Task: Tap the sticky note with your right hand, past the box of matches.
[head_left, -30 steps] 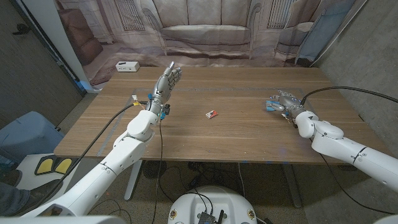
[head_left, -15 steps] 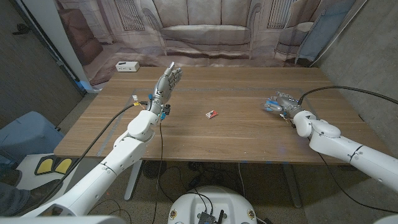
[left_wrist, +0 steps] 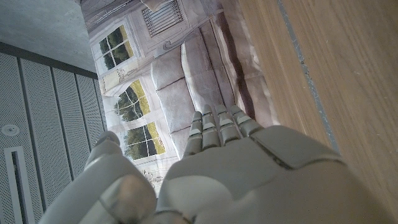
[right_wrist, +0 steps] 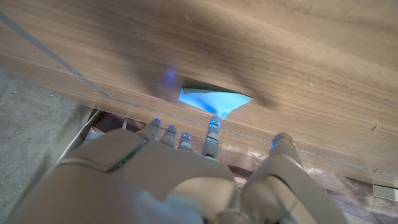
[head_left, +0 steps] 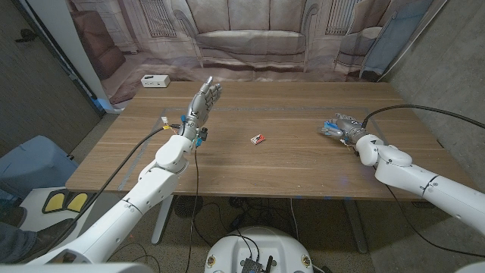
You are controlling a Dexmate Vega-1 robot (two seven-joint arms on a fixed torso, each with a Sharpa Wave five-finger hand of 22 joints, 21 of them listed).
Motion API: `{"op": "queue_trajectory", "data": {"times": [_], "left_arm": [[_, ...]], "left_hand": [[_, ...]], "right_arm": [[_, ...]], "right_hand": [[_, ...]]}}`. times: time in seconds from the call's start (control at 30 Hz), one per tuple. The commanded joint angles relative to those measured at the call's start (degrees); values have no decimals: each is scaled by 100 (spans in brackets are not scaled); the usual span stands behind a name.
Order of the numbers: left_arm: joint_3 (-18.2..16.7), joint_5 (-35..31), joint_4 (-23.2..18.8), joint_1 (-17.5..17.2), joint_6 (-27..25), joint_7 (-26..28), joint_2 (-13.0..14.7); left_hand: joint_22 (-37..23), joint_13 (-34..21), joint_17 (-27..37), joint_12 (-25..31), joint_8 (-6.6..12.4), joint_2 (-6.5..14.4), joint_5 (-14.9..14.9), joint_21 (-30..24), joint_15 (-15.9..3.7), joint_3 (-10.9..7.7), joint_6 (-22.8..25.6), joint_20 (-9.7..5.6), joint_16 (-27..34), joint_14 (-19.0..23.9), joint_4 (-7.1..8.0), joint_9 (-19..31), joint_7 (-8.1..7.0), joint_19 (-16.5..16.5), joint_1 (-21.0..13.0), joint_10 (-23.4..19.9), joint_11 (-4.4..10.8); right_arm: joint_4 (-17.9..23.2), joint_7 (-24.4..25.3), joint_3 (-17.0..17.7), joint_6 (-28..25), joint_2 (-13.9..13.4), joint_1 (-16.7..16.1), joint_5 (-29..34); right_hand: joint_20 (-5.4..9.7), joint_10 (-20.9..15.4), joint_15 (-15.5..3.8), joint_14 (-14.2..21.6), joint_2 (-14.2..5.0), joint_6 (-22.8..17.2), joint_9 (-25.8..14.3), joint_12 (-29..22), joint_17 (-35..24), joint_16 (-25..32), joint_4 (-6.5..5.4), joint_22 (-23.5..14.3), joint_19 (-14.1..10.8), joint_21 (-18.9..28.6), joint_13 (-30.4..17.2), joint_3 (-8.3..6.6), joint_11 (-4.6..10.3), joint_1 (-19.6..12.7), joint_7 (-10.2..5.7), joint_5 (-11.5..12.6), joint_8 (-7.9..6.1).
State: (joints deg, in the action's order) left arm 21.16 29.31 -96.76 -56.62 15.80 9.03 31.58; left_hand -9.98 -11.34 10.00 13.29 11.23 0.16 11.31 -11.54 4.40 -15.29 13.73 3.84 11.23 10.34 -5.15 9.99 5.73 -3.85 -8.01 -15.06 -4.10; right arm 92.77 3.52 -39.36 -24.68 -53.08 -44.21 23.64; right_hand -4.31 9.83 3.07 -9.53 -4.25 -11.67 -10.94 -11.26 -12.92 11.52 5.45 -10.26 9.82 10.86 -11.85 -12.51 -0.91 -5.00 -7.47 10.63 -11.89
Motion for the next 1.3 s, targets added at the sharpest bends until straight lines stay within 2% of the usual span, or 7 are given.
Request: {"op": "queue_trajectory", "data": {"times": [0.03,0.5,0.63,0.73,0.87,1.3], "left_arm": [[-1,23,-6,-23,-26,12,-4],[-8,1,-38,-61,-16,60,-4],[-11,14,-30,-73,-13,65,-14],[-9,16,-24,-75,-13,66,-16],[-7,26,-15,-75,-8,57,-21],[27,40,47,-31,5,9,-50]], "left_hand": [[-31,-7,29,1,-9,52,-21,7,4,-7,33,42,-21,53,-15,31,11,-14,1,-43,29],[-31,-8,29,-5,-13,71,-25,10,10,-12,44,39,-24,61,-22,32,15,-14,-5,-59,29],[-31,-8,30,-9,-14,75,-26,10,12,-13,46,39,-24,63,-24,32,10,-14,-6,-56,33],[-31,-8,30,-12,-15,77,-26,11,11,-13,48,39,-23,68,-25,32,9,-14,-7,-56,24],[-31,-8,30,-14,-15,82,-27,12,13,-14,51,39,-26,66,-27,32,9,-12,-9,-57,27],[-31,-9,30,-24,-19,94,-29,16,6,-17,55,46,-28,68,-34,32,6,-6,-15,-55,24]], "right_arm": [[-151,-90,-96,-43,78,96,-2],[-202,-147,-193,-68,82,156,53],[-172,-126,-185,-117,71,126,55],[-149,-112,-180,-155,61,101,55],[-132,-76,-149,-190,53,64,20],[-93,90,-11,-244,26,-22,-147]], "right_hand": [[14,1052,-17,-1681,-75,-20,-16,-33,-31,53,-17,-26,1356,49,-33,-35,3,-13,-3,33,14],[7,966,1,-1630,-84,-72,-16,-79,-34,83,-17,-25,1301,77,-33,-45,7,-14,-18,29,4],[10,925,5,-1604,-84,-211,-17,-97,-34,96,-15,-25,1273,89,-32,-49,13,-15,-38,27,-43],[10,885,4,-1589,-83,-536,-23,-115,-37,105,-20,-25,1268,92,-31,-53,20,-4,-32,22,-149],[7,847,8,-1578,-81,-600,-26,-131,-38,111,-20,-25,1256,97,-31,-54,39,-1,1,21,-164],[0,824,28,-1535,-69,-386,-27,-140,-39,127,-16,-24,1214,112,-31,-57,27,1,-9,19,-47]]}}
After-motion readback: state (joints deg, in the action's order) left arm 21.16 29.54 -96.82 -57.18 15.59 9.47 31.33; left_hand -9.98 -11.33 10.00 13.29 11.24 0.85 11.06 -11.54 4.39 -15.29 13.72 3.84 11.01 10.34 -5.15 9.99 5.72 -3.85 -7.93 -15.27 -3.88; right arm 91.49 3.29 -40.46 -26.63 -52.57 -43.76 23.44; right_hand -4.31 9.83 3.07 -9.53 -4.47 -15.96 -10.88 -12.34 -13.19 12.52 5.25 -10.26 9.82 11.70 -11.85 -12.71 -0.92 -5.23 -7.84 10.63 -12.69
